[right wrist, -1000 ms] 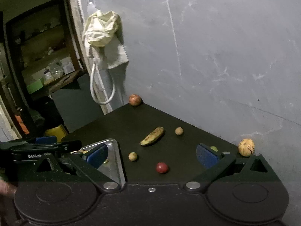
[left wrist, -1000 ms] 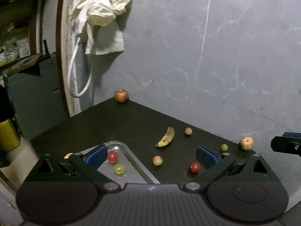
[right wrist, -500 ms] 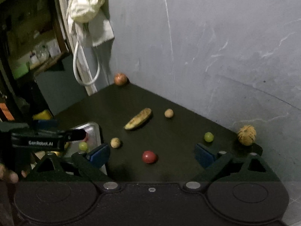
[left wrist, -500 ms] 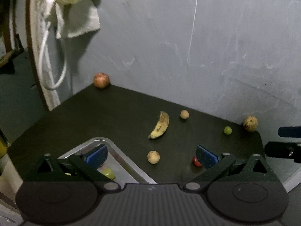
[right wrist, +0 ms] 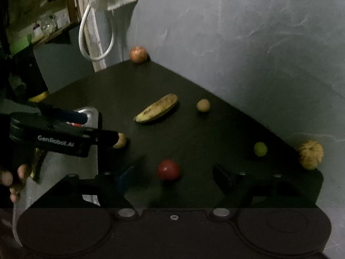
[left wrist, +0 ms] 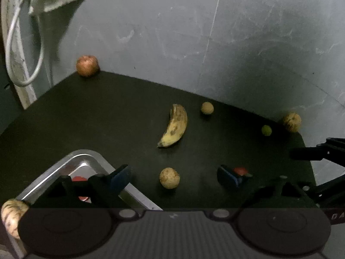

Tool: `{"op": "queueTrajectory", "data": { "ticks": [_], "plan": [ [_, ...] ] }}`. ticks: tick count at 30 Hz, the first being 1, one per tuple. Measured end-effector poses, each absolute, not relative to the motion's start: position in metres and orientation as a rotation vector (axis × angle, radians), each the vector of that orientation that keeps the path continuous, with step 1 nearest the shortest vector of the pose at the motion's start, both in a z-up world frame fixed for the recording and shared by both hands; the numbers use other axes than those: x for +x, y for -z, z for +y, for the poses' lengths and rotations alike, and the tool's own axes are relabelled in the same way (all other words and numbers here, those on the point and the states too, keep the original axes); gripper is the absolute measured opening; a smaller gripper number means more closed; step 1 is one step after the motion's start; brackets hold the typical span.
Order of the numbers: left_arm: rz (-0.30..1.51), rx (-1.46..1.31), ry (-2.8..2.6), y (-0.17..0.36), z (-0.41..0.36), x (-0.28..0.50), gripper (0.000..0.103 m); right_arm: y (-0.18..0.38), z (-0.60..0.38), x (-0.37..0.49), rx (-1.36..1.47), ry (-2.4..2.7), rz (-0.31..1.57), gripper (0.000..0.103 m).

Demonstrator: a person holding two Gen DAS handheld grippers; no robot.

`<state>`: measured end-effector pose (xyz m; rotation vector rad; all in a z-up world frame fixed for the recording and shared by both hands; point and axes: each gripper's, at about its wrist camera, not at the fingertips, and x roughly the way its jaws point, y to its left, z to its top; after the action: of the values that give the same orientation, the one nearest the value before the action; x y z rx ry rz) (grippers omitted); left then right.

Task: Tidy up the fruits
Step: 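Reach the left tool to the brown potato while the right tool reaches a red tomato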

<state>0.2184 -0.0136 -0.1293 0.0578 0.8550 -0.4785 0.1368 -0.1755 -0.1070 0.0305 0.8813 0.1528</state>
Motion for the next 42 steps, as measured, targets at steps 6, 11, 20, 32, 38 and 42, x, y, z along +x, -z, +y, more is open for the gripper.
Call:
{"op": "queueTrajectory", "data": {
  "ticks": [6,11,20,32,38,42],
  "plan": [
    [0.892,0.062,0.505,0.147,-0.018,0.236,0.076,0.126,-0.17,0.15,0.009,-0.166,0.906,0.069],
    [0.916,0.082,0.52,0.156,-0.025,0.244,0.068,0.138,-0.165,0.159,-0.016,-0.185,0.923,0.062],
    [0.941,0.108,0.53,0.167,-0.029,0.242,0.057,0.149,-0.16,0.165,-0.039,-0.205,0.941,0.053],
    [0.957,0.095,0.52,0.173,-0.029,0.247,0.033,0.157,-0.155,0.171,-0.069,-0.227,0.954,0.044],
    [0.956,0.094,0.518,0.174,-0.029,0.247,0.029,0.16,-0.154,0.174,-0.073,-0.219,0.971,0.038],
    [0.956,0.088,0.516,0.174,-0.028,0.247,0.028,0.16,-0.155,0.175,-0.06,-0.216,0.967,0.034]
  ]
}}
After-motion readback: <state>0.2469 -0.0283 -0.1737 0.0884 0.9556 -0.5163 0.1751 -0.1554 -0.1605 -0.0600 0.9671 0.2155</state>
